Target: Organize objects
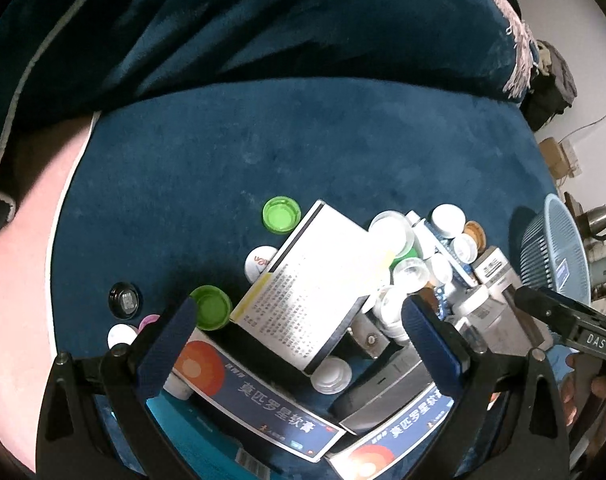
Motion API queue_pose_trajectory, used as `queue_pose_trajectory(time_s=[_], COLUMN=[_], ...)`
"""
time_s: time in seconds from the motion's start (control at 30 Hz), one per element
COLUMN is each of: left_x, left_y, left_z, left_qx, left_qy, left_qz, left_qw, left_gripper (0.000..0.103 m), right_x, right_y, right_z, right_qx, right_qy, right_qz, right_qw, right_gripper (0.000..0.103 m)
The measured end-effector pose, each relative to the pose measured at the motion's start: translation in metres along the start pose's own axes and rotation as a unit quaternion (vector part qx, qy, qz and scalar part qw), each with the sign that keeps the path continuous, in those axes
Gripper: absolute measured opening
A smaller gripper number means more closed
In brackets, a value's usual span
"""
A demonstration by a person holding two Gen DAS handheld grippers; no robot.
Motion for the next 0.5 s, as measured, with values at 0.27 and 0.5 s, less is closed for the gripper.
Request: queue_pose_trajectory(time_s=[0.27,0.5], left_x=[-0.002,0.0], left_y=[-0.009,-0.01], left_z=[-0.008,-0.014], left_qx=[0.001,0.002], left_qy=[-0.005,0.007], left_qz=[-0.014,-0.016], left_qw=[0.9999,0.9998], left_gripper=[0.102,0.102], right_x=[-0.01,-0.01], right_y=[-0.016,-0.004], right_z=[0.007,0.004], right_qx=[-0.009,0.01], right_qy=[-0.005,-0.007], right_qz=[-0.04,-0.026], right_qw=[0.999,1.0], right_gripper=[0.078,0.042])
Point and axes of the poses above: each gripper's, at about its wrist camera, not at the fingertips, and y roughly against the way its jaws point, z to its right, x to its top, the point moved 3 cm from there along -y, roughly the way its jaws point, and after that the axes turned 15 degrees about z, right-handed, at the moved point
